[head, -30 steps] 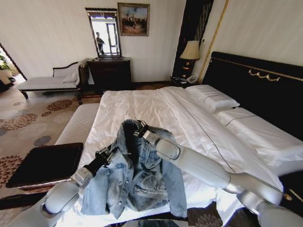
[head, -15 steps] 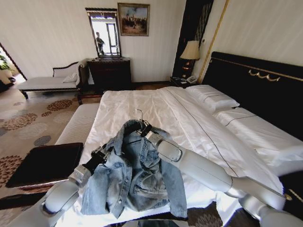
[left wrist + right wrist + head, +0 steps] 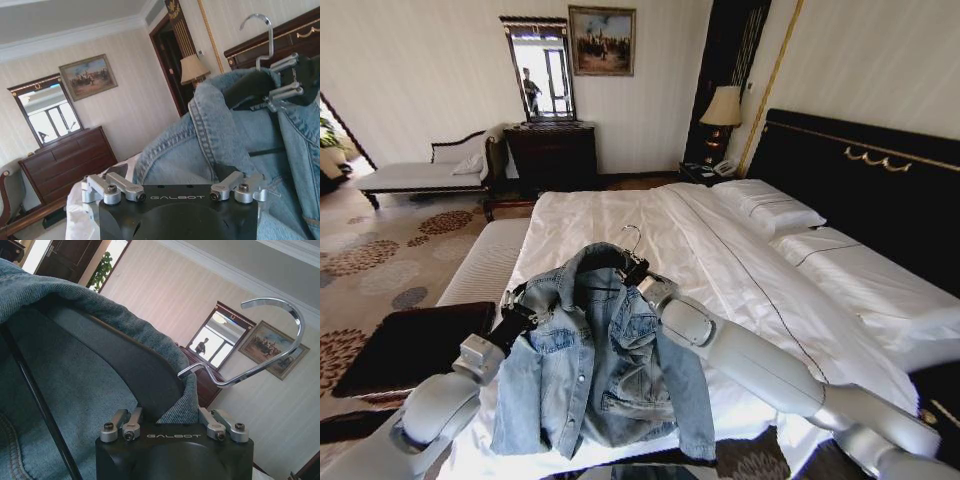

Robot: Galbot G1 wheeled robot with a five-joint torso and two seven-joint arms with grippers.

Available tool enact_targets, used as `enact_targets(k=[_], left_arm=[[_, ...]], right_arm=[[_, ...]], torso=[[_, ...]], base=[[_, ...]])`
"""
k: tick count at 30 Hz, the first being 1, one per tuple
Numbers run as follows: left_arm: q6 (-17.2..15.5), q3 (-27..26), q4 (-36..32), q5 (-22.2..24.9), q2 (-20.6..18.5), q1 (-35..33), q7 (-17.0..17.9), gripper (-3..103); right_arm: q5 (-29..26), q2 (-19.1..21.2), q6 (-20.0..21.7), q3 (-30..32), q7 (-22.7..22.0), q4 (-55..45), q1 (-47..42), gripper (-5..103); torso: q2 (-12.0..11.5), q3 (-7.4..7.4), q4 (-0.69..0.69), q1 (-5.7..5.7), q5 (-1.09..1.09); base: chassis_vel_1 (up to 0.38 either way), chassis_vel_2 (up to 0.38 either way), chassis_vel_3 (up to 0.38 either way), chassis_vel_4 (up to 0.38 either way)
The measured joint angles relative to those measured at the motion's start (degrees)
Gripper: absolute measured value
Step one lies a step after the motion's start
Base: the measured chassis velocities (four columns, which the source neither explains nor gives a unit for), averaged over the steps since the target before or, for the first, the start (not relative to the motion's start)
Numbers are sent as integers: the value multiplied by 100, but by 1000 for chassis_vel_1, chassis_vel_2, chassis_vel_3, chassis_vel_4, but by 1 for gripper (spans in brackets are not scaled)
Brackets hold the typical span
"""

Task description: Pick up the clothes from the bed and hang them on the clothes hanger.

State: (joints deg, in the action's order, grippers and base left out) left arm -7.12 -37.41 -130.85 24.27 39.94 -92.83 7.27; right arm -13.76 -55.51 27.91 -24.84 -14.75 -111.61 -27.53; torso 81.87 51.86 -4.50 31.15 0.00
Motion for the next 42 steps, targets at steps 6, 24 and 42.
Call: enact_targets(k=[6, 24, 42], left_arm=[[-15, -400, -229, 146, -13, -28, 85, 100], [-45, 345, 228, 162, -238, 464, 82, 100], [-84, 553, 100, 358, -342, 667, 80, 95]], right_arm=[[18, -61, 0, 0, -23, -18, -9, 34], [-101, -84, 126, -237, -27, -389, 58, 33], [-100, -238, 219, -463, 26, -224, 3, 33]], torso=[[0, 0, 1, 0, 1], [0, 0, 0, 0, 0], [0, 0, 0, 0, 0]], base=[[0, 0, 0, 0], [0, 0, 0, 0], [0, 0, 0, 0]])
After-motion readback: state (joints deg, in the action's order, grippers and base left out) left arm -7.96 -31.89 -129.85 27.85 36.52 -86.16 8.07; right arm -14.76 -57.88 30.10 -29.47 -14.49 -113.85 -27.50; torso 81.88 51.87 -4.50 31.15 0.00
